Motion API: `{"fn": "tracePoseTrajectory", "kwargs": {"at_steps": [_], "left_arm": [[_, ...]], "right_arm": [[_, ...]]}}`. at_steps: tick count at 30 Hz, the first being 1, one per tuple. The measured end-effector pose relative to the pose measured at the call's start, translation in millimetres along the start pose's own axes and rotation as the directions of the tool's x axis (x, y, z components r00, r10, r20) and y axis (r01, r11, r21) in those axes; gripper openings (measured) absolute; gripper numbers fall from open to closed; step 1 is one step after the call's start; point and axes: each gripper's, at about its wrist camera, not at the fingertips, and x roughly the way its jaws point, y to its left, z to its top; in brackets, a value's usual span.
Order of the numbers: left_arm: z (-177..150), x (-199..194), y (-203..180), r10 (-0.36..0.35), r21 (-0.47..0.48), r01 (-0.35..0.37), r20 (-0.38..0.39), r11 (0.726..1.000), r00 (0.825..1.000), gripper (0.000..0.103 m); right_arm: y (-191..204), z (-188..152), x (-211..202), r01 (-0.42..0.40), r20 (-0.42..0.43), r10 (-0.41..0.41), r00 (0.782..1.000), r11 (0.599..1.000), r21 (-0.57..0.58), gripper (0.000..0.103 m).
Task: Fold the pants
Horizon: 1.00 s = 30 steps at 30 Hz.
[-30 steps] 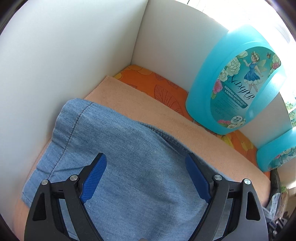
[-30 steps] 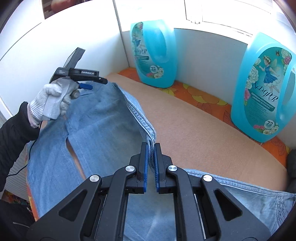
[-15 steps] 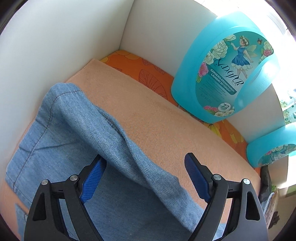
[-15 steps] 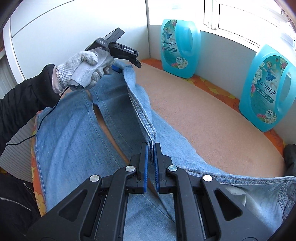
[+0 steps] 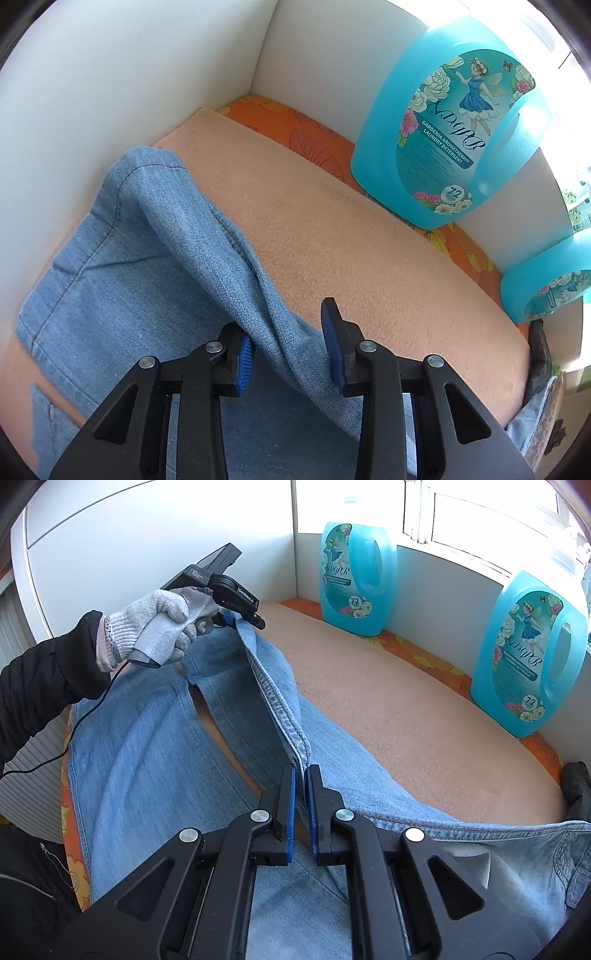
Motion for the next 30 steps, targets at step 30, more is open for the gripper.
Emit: {"fn": "tracePoseTrajectory", "kwargs": {"at_steps": [30], "left_arm": [[-88,-170,36,-0.124,0.189,0.074,0.269,0.979,0.955,0.01]], "right_arm": [[57,-23,-101,0.073,0.091,-0.07,0.993,0.997,-0.029,0.007]]}}
